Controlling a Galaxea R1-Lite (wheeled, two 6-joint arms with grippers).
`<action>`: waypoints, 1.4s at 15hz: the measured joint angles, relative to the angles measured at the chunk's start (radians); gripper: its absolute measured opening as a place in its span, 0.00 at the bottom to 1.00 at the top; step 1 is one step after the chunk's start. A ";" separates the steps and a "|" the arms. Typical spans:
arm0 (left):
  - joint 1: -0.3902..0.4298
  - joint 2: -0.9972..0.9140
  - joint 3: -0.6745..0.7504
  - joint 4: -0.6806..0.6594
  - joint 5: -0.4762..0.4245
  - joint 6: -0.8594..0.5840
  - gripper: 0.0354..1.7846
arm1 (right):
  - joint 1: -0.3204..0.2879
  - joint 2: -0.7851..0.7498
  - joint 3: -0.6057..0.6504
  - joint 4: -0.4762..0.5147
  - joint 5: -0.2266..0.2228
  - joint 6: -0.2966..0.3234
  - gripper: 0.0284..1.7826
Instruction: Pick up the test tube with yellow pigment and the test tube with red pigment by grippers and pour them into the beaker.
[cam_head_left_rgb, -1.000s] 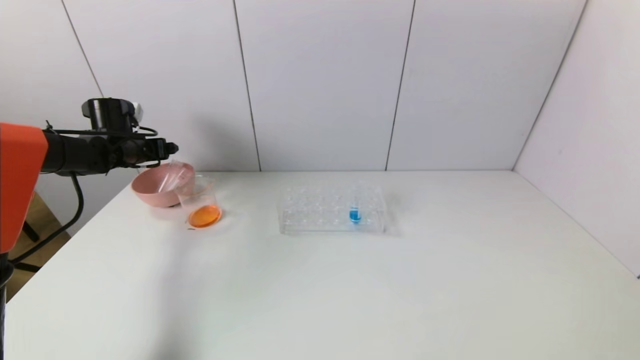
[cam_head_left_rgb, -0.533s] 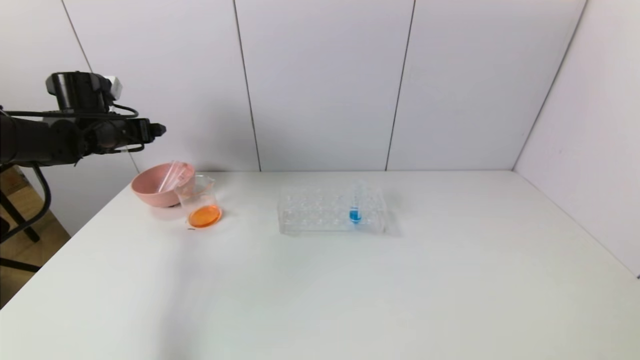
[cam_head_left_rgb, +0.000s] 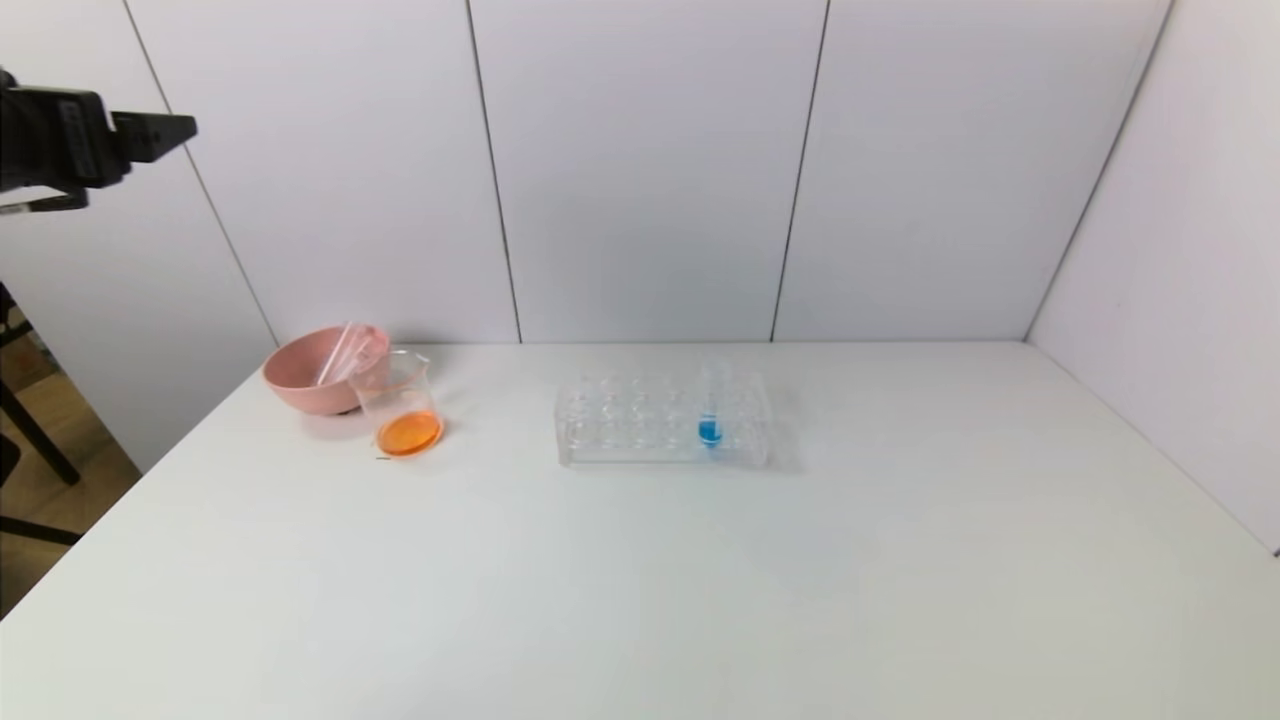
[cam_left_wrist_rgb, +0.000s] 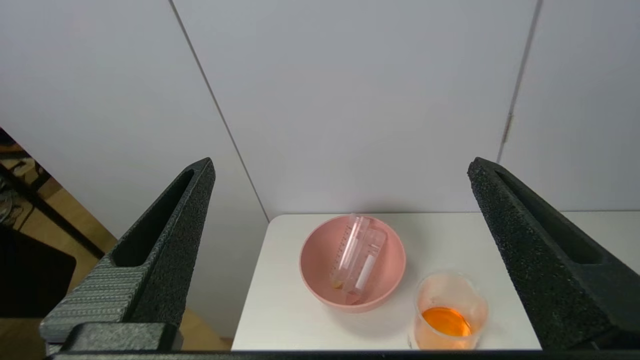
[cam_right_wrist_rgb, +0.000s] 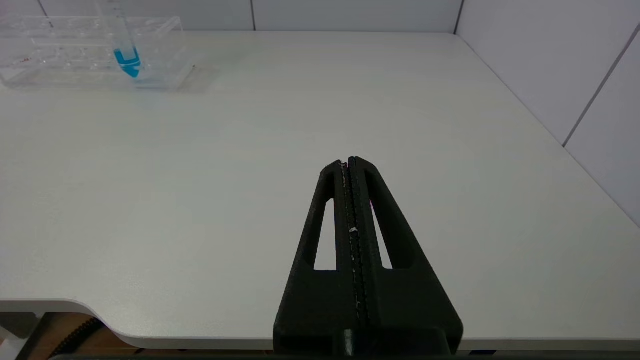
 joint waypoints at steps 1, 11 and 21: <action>-0.001 -0.097 0.050 0.029 -0.033 0.006 0.99 | 0.000 0.000 0.000 0.000 0.000 0.000 0.05; -0.073 -1.009 0.600 0.234 -0.328 0.125 0.99 | 0.000 0.000 0.000 0.000 0.000 0.000 0.05; -0.134 -1.395 1.200 0.117 -0.050 0.084 0.99 | 0.000 0.000 0.000 0.000 0.000 0.000 0.05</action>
